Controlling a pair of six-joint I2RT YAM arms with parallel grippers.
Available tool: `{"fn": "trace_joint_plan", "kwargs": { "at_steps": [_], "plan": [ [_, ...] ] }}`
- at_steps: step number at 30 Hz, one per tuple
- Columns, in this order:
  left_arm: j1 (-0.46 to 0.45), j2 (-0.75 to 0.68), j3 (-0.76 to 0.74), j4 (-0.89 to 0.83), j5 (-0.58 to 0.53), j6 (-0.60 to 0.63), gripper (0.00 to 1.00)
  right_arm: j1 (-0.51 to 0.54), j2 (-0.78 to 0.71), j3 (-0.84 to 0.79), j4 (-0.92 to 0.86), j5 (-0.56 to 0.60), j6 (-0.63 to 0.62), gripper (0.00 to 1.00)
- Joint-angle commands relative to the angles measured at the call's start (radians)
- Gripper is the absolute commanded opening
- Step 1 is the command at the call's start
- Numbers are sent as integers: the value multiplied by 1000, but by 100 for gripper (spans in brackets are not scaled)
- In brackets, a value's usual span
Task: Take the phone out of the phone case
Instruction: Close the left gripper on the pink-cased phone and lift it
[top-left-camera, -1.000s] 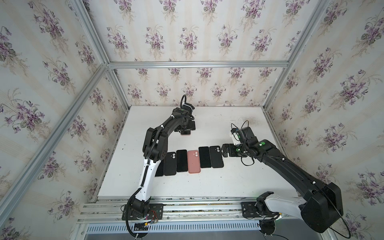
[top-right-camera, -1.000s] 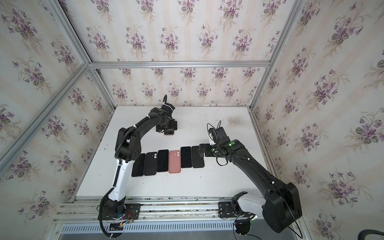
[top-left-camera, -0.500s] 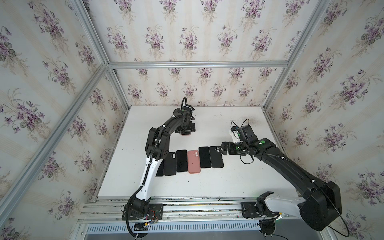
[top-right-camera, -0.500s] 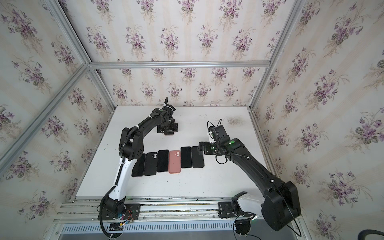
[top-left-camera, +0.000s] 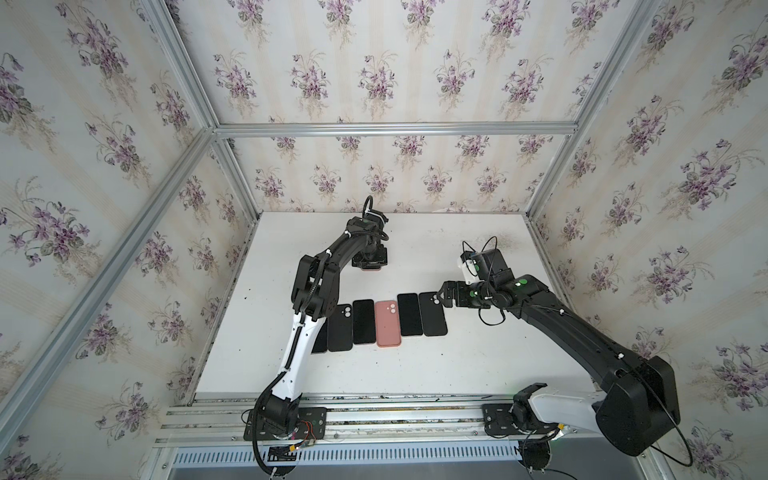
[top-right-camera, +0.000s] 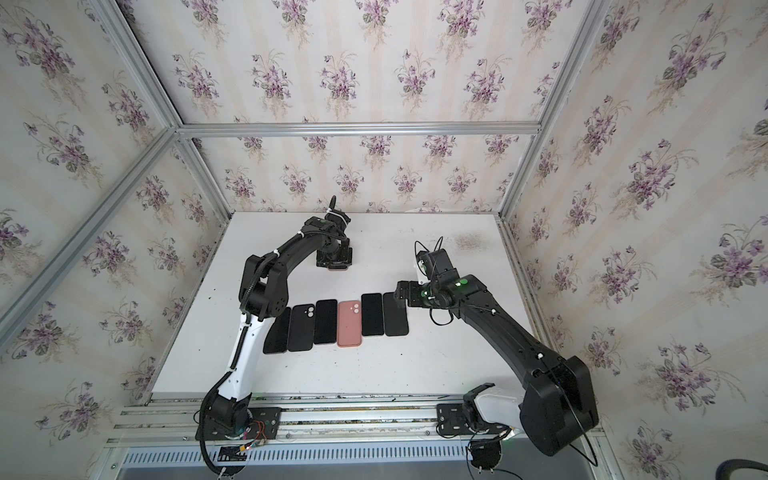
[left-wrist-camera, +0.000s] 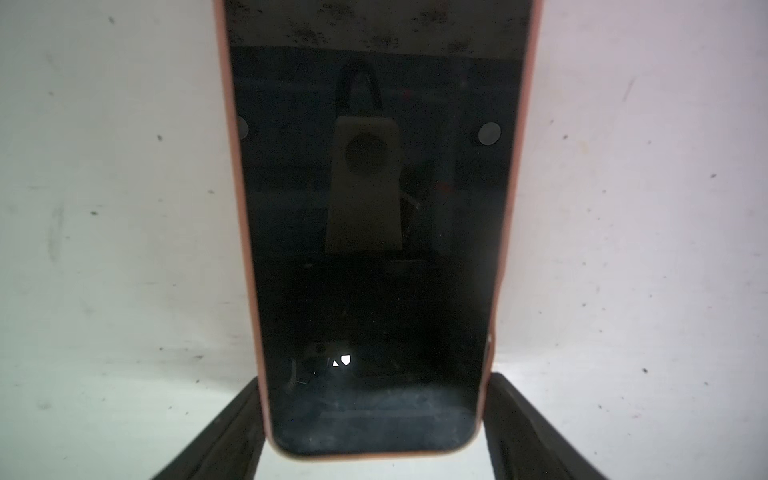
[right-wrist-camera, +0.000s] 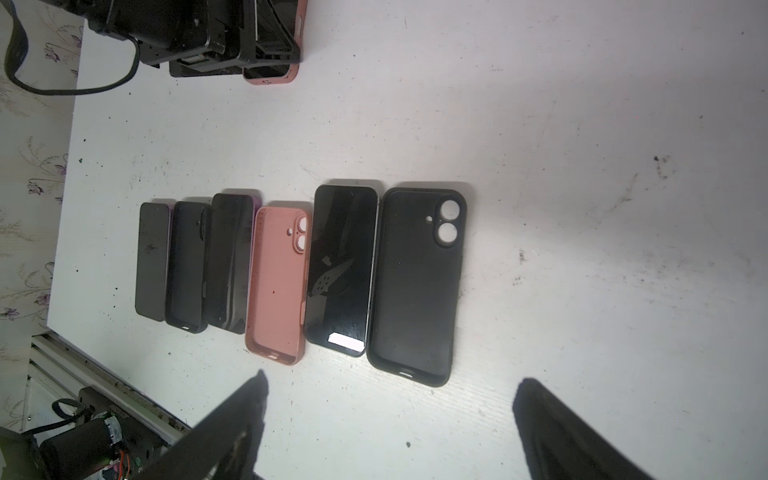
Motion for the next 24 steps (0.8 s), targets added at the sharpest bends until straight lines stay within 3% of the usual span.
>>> {"fn": "trace_joint_plan", "kwargs": {
  "at_steps": [1,10,24],
  "plan": [
    [1,-3,-10,-25,24,17,76,-4,8,15,46,-17,7,96],
    [-13,-107,-143,37,58,49,62,-41,40,-23,131,-74,53,95],
    [-52,-326,-436,229,149,64,56,-79,242,-8,399,-214,210,91]
  ]
}}
